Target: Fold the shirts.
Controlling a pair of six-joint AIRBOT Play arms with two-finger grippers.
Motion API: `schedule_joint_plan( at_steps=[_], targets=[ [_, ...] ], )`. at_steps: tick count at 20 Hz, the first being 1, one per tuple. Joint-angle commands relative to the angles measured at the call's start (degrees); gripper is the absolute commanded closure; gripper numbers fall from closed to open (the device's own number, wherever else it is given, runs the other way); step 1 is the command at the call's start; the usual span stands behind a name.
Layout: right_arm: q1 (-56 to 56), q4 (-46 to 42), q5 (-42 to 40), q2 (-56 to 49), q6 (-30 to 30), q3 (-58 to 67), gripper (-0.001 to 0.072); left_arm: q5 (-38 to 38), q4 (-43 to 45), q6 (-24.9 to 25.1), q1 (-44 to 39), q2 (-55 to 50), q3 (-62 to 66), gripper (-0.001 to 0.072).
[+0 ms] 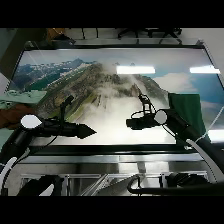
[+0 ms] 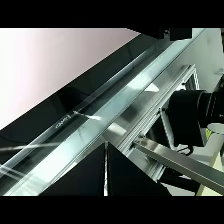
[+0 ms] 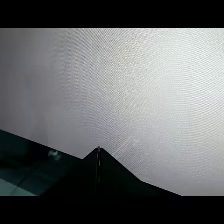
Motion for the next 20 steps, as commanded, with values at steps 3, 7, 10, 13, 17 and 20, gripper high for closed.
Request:
schedule_joint_plan(
  at_steps=[3,7,10,13,17,20],
  targets=[
    [0.1,0.0,0.0,0.0,0.0,0.0,0.0696,0.0,0.1,0.0,0.0,0.0,0.0,0.0689],
    [0.1,0.0,0.0,0.0,0.0,0.0,0.0696,0.0,0.1,0.0,0.0,0.0,0.0,0.0689],
    [0.1,0.0,0.0,0.0,0.0,0.0,0.0696,1.0,1.1,-1.1,0.5,0.1,0.2,0.0691],
    [0.1,0.0,0.0,0.0,0.0,0.0,0.0696,1.0,17.1,-11.0,5.0,0.1,6.9,0.069],
    [0.1,0.0,0.0,0.0,0.0,0.0,0.0696,6.3,43.9,-14.6,12.8,-0.8,21.1,0.028],
    [0.1,0.0,0.0,0.0,0.0,0.0,0.0696,18.2,57.8,-15.4,19.8,-7.9,29.0,0.0004]
  ],
)
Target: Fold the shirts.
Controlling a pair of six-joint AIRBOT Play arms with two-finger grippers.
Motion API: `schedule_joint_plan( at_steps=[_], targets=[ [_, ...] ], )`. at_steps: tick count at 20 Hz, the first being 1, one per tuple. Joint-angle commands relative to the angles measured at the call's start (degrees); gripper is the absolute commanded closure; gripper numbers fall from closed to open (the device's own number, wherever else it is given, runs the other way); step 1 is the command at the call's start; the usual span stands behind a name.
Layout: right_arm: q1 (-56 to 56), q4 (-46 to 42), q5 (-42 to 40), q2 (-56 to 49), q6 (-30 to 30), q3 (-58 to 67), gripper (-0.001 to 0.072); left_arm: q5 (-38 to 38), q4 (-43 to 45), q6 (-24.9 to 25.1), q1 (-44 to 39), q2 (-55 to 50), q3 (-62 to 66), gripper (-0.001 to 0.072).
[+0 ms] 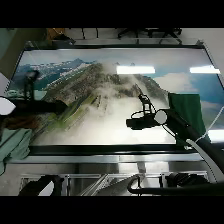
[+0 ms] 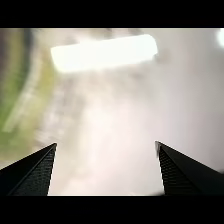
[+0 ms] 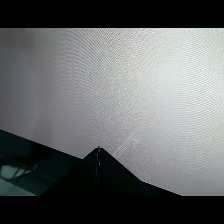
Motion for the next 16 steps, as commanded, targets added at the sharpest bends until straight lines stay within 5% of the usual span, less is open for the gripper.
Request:
schedule_joint_plan(
  at_steps=[1,4,7,11,16],
  targets=[
    [0.1,0.0,0.0,0.0,0.0,0.0,0.0696,12.6,21.0,-2.2,7.8,-8.4,9.9,0.0003],
    [0.1,0.0,0.0,0.0,0.0,0.0,0.0696,16.1,30.9,-1.6,12.5,-24.7,20.1,0.0003],
    [0.1,0.0,0.0,0.0,0.0,0.0,0.0696,11.3,36.9,-1.9,16.0,-40.0,31.2,0.0003],
    [0.1,0.0,0.0,0.0,0.0,0.0,0.0696,10.1,36.7,-7.5,21.4,-52.5,41.0,0.0003],
    [0.1,0.0,0.0,0.0,0.0,0.0,0.0696,8.0,36.6,-7.8,23.5,-61.7,47.2,0.0003]
  ],
)
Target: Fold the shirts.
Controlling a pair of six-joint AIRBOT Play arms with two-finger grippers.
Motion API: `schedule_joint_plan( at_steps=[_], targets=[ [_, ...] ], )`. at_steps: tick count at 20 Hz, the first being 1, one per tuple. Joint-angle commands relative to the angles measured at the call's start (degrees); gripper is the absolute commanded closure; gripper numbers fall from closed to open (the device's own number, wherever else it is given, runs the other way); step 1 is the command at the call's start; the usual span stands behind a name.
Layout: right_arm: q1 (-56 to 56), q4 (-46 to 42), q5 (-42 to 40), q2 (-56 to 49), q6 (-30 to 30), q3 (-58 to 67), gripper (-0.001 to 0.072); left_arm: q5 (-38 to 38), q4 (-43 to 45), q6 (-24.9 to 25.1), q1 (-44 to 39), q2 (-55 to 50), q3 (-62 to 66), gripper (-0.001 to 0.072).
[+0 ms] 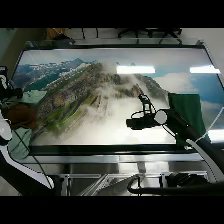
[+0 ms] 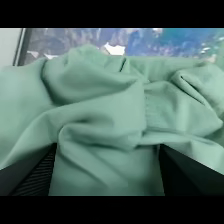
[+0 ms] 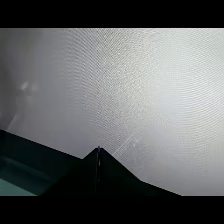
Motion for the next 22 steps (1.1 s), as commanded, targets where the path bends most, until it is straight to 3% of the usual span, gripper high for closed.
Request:
schedule_joint_plan(
  at_steps=[1,2,3,5,9,14,17,20,22],
  targets=[
    [0.1,0.0,0.0,0.0,0.0,0.0,0.0696,-1.7,0.6,-0.9,1.2,-6.8,4.1,0.0003],
    [0.0,0.0,0.0,0.0,0.0,0.0,0.0696,-2.2,0.4,-0.9,1.1,-8.0,4.5,0.0004],
    [0.1,0.0,0.0,0.0,0.0,0.0,0.0696,-2.4,0.4,-0.9,0.9,-8.8,4.6,0.0067],
    [0.0,0.0,0.0,0.0,0.0,0.0,0.0696,-3.3,0.5,-0.7,0.5,-8.8,4.6,0.0688],
    [0.1,0.0,0.0,0.0,0.0,0.0,0.0696,-5.8,-1.6,-3.1,-2.0,-5.9,12.0,0.0693],
    [0.1,0.0,0.0,0.0,0.0,0.0,0.0697,1.0,-23.8,-1.9,-8.4,10.9,14.7,0.0693],
    [0.1,0.0,0.0,0.0,0.0,0.0,0.0696,-5.3,-33.9,2.7,-14.8,20.7,11.9,0.0693],
    [0.1,0.0,-0.2,0.0,0.0,0.0,0.0696,-15.4,-40.0,2.9,-22.6,27.6,3.4,0.0693],
    [0.0,0.0,-0.2,0.0,0.0,0.0,0.0696,-16.7,-43.1,2.8,-29.4,30.9,-4.1,0.0693]
  ],
)
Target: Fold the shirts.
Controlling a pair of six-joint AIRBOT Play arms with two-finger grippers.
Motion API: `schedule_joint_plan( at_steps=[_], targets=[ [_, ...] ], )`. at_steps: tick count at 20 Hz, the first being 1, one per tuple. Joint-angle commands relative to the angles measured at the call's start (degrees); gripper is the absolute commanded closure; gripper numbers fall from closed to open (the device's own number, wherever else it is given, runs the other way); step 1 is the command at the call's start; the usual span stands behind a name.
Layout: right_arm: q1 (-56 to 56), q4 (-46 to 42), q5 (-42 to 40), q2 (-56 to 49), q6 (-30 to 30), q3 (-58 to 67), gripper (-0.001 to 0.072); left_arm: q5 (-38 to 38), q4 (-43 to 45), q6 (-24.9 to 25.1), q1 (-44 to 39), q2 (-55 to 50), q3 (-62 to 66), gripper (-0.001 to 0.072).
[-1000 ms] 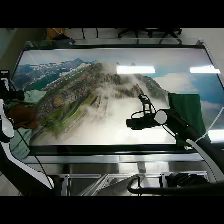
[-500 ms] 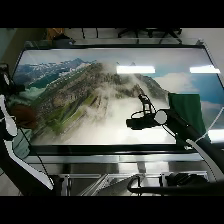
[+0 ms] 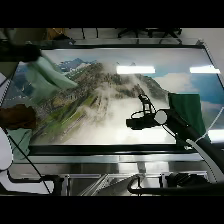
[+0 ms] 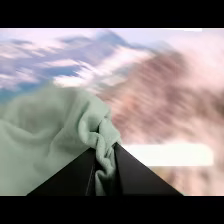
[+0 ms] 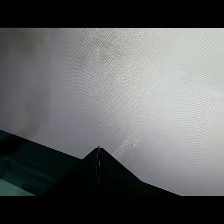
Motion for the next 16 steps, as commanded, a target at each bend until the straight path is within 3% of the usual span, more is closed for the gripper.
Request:
schedule_joint_plan(
  at_steps=[1,6,7,8,9,13,16],
  targets=[
    [0.0,0.0,-0.1,0.0,0.0,0.0,0.0696,-4.9,-8.6,0.9,-11.2,6.8,-11.2,0.0693],
    [0.0,0.0,-0.1,0.0,0.0,0.0,0.0696,1.8,-9.1,-4.8,-26.8,7.0,-23.3,0.0686],
    [0.0,0.0,-0.1,0.0,0.0,0.0,0.0696,2.5,-9.1,-5.2,-28.4,7.0,-24.0,0.0655],
    [0.0,0.0,-0.1,0.0,0.0,0.0,0.0697,1.8,-9.0,-5.3,-29.4,7.0,-23.7,0.0254],
    [0.0,0.0,-0.1,0.0,0.0,0.0,0.0696,0.2,-9.0,-6.5,-29.4,7.0,-22.4,0.0015],
    [0.0,0.0,-0.1,0.0,0.0,0.0,0.0696,-13.9,-8.7,-7.3,-23.1,7.1,-12.3,0.0014],
    [0.0,2.2,1.4,0.0,-0.1,0.0,0.0696,-23.5,-8.8,-7.3,-16.3,7.5,-14.1,0.0013]
  ],
)
